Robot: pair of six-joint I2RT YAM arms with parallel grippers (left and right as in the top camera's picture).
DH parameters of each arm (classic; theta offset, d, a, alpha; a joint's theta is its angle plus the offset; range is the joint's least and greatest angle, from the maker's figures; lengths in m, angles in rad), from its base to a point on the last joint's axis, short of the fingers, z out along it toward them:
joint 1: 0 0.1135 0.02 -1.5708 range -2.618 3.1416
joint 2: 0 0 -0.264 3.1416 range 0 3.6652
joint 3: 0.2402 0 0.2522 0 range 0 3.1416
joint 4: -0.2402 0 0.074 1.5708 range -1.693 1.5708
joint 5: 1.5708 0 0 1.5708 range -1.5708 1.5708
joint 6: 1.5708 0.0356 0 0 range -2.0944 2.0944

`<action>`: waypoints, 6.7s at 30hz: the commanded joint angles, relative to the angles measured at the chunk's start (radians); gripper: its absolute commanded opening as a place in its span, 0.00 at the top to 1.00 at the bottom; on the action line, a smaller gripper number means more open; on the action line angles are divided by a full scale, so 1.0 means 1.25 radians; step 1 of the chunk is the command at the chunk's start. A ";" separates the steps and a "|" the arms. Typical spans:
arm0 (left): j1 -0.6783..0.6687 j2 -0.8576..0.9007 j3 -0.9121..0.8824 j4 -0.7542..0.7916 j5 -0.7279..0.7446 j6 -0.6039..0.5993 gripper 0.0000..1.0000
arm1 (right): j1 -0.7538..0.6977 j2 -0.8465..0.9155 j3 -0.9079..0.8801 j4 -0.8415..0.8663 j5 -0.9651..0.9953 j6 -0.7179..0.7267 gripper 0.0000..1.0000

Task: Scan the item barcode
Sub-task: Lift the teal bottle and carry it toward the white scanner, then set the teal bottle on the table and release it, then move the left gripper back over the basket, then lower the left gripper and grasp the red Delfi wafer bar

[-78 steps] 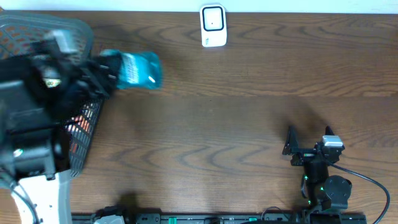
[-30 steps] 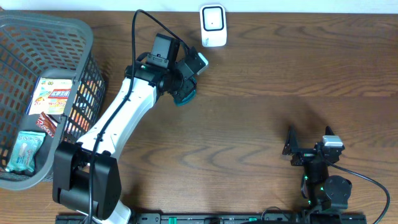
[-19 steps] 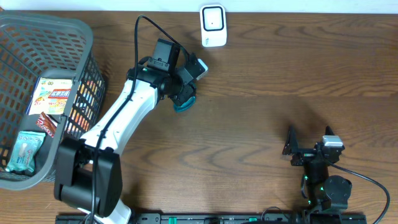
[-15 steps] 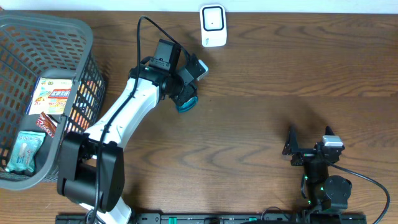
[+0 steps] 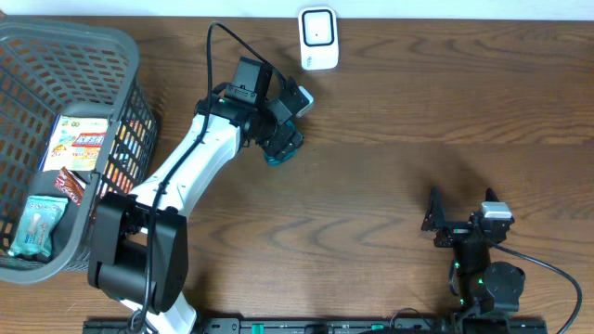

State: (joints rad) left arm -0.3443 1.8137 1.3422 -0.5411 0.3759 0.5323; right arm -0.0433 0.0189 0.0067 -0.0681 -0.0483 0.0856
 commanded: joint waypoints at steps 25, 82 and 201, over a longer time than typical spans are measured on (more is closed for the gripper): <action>0.000 -0.532 -0.008 -0.050 -0.092 -0.228 0.02 | 0.005 -0.001 -0.001 -0.003 0.004 -0.010 0.01; 0.001 -0.791 -0.009 0.102 -1.238 -0.623 0.02 | 0.005 -0.001 -0.001 -0.003 0.004 -0.010 0.01; 0.836 0.170 -0.016 -0.237 -0.288 -0.855 0.31 | 0.005 -0.001 -0.001 -0.003 0.004 -0.010 0.01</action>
State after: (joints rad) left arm 0.7033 1.9503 1.3430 -0.8185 0.0345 -0.5278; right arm -0.0433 0.0185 0.0067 -0.0681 -0.0483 0.0856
